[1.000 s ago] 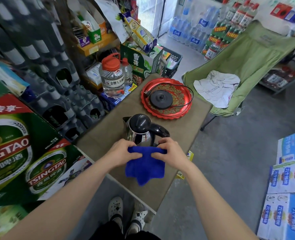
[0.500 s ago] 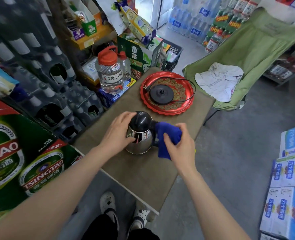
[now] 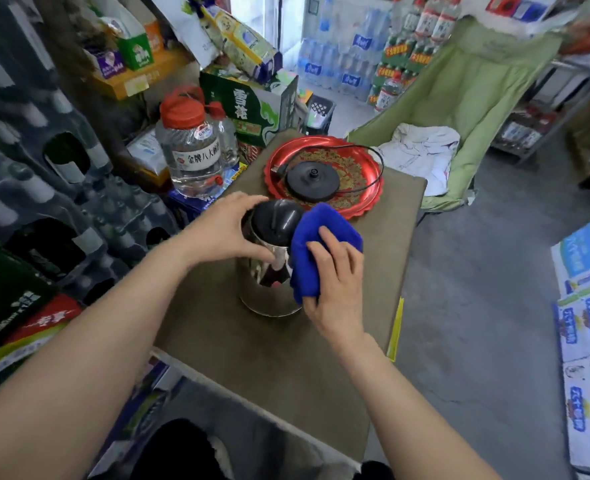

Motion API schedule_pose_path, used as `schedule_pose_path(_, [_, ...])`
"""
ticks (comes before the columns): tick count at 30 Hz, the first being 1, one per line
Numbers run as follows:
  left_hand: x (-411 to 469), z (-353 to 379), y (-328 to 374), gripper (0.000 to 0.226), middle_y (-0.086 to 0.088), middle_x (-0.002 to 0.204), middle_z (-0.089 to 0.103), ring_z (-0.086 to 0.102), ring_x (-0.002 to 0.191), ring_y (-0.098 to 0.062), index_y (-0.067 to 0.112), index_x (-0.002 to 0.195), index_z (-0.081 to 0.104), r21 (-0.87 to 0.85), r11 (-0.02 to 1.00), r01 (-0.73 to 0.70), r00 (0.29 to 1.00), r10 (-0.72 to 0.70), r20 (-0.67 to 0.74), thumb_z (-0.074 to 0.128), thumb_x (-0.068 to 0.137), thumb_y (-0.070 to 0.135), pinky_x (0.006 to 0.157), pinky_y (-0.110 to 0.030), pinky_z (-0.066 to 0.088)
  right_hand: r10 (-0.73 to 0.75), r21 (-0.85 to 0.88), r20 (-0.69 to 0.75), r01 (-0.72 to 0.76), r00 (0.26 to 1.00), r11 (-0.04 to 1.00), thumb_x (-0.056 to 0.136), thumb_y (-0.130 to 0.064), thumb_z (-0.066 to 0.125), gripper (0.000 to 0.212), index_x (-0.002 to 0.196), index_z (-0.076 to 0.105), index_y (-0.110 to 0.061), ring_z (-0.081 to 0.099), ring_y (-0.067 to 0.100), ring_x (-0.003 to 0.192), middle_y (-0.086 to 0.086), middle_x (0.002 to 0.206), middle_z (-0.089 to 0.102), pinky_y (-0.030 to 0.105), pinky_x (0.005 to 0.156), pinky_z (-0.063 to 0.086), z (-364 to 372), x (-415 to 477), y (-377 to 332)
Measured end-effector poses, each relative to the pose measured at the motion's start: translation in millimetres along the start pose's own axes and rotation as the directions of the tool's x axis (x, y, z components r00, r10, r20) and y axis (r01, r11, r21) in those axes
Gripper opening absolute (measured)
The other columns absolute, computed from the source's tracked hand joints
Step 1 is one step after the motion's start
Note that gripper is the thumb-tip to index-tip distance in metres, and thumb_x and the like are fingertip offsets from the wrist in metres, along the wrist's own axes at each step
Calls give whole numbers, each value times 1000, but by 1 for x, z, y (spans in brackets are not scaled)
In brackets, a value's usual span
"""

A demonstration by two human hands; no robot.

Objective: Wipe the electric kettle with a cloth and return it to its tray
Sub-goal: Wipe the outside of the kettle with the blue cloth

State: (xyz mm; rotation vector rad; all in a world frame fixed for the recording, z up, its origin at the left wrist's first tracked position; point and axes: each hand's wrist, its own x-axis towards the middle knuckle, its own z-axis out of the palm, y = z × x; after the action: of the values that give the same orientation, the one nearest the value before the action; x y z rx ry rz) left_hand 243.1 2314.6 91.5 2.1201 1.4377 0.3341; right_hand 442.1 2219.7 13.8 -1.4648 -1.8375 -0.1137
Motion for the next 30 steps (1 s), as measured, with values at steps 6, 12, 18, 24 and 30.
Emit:
schedule_pose_path(6, [-14,41,6,82,2,108,64,60,101,-17,32,114,65,38,998,-48,937,58,-344,74,46,76,88,-38,52,-5,82,-337,35,942,996,86,-23,58,36,117,63,-5,49,34,112,11,122,64,39,106,33,27,8,18])
schedule_pose_path(12, [-45,60,5,90,-6,118,59,56,110,-26,22,120,62,65,998,12,865,22,-501,64,54,83,92,-42,48,312,437,-199,-201,929,877,91,-25,52,42,130,54,-8,51,15,114,4,121,52,26,104,37,34,-42,-1])
schedule_pose_path(18, [-61,61,-12,93,-7,129,52,52,119,-24,16,131,52,0,1000,-29,880,25,-475,74,58,69,99,-43,45,397,586,-105,-265,912,766,92,-36,52,42,129,52,-15,40,-20,112,1,139,41,-4,95,22,37,-80,-54])
schedule_pose_path(24, [-54,77,-14,78,6,124,53,51,108,-11,17,138,37,-193,967,-164,883,57,-466,74,77,47,87,-28,38,446,670,-68,-290,892,683,101,-45,47,50,146,40,-26,41,9,139,-6,151,44,33,120,30,39,-21,-40])
schedule_pose_path(30, [-48,77,-18,78,20,108,52,51,107,-9,18,143,30,-233,955,-184,892,63,-447,70,82,46,86,-28,36,557,664,-41,-393,830,635,104,-32,47,50,152,35,-25,39,10,141,-6,152,41,29,120,28,54,-52,-22])
